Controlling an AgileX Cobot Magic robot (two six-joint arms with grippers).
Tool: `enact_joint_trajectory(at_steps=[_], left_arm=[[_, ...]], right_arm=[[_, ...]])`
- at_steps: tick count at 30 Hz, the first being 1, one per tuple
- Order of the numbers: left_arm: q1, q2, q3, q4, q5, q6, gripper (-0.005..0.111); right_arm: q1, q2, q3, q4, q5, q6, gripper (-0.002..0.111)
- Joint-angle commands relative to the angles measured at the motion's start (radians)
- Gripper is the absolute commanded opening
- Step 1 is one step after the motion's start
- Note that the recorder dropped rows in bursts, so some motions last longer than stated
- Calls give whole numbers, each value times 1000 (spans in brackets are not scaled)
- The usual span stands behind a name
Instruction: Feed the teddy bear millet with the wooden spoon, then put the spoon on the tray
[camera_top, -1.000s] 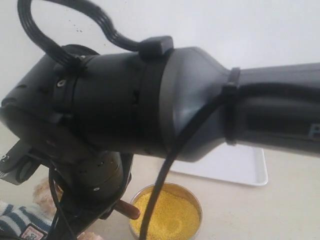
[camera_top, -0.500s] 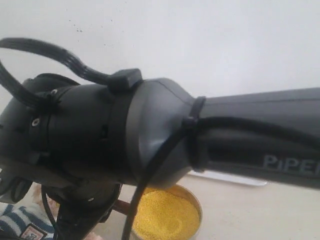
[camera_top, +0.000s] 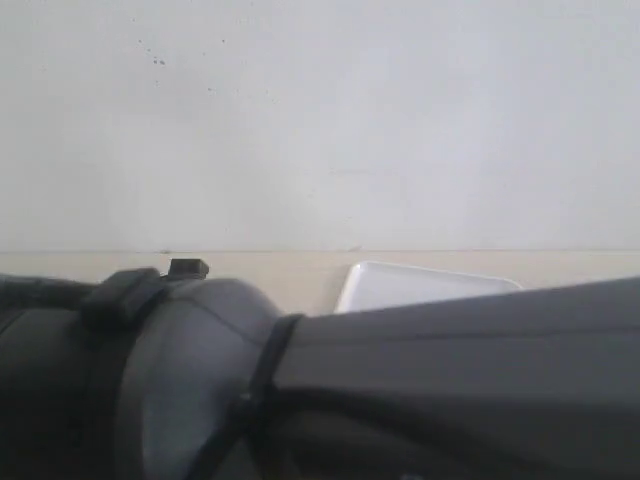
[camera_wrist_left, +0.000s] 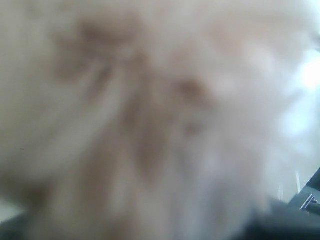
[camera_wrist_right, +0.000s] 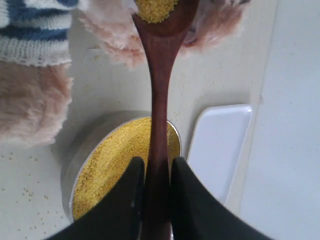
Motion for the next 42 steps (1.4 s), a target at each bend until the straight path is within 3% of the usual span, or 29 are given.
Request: enact_joint_trajectory(at_steps=[1,15,42], left_arm=[[2,1,2,-13,20,7,4],[2,1,2,-13,20,7,4],[2,1,2,-13,18,7,4]], right_arm=[[30,12,-2,-72,6,-5,3],[58,56,10,-214,6,6,3],[5,74,10,-246,6,84,3]])
